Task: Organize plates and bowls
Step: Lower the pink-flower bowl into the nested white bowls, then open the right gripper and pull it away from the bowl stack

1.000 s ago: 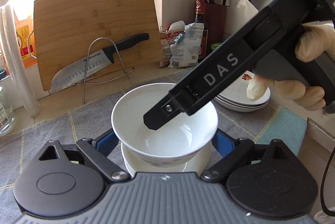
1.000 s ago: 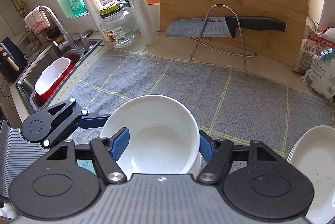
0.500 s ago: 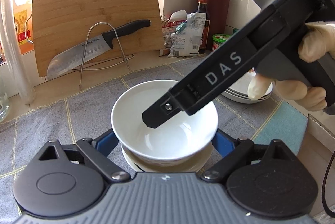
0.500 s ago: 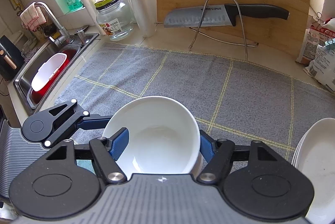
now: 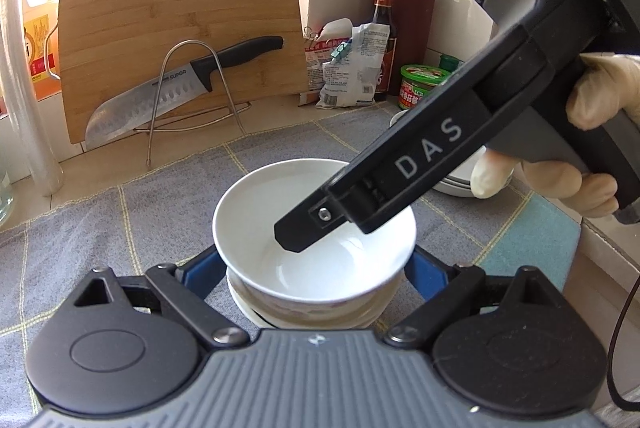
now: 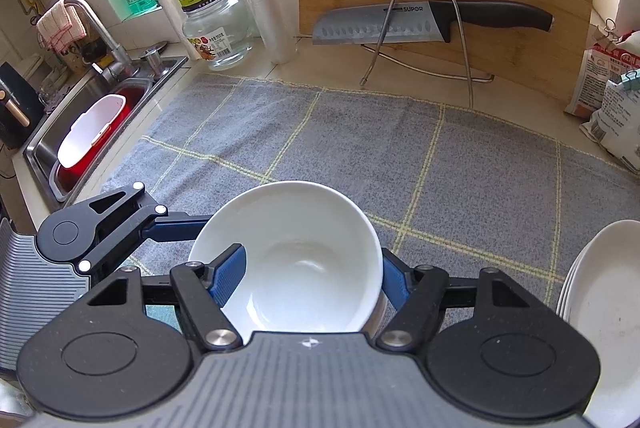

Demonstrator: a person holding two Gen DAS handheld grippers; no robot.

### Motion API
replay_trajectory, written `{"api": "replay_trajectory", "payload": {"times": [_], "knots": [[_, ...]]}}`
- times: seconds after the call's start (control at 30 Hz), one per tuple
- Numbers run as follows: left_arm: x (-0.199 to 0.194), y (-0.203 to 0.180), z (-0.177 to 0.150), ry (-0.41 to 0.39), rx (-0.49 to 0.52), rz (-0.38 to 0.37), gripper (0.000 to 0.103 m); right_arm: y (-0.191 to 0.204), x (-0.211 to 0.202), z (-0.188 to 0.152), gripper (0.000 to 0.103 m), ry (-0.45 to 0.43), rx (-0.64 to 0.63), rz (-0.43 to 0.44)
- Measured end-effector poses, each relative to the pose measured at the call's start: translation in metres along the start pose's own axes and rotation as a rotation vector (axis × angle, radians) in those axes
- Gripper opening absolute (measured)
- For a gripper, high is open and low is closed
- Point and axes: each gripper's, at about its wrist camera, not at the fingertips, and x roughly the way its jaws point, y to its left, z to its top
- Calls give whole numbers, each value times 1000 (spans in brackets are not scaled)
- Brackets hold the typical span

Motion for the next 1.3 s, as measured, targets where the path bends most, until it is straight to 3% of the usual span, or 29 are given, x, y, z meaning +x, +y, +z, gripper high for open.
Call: {"api": "replay_trajectory", "payload": {"times": [0.67,0.83,0.93,1.13,1.3], "knots": [[4,-6,-3,25,30,24,95,1,2,-1,79,1,-13,11],[4,-4,-5,28,31,19,97,1,0,-3,88,4,-12,34],[1,-2,-6,22,28,19,97,1,-5,-4,99,-13,-17,12],[-5,0,-8,11,23,12,100,-3,-10,-6,99,-27,-16,9],[-12,-6,-8,-7,40,4,100,-10,-12,-13,99,-45,-14,-52]]}}
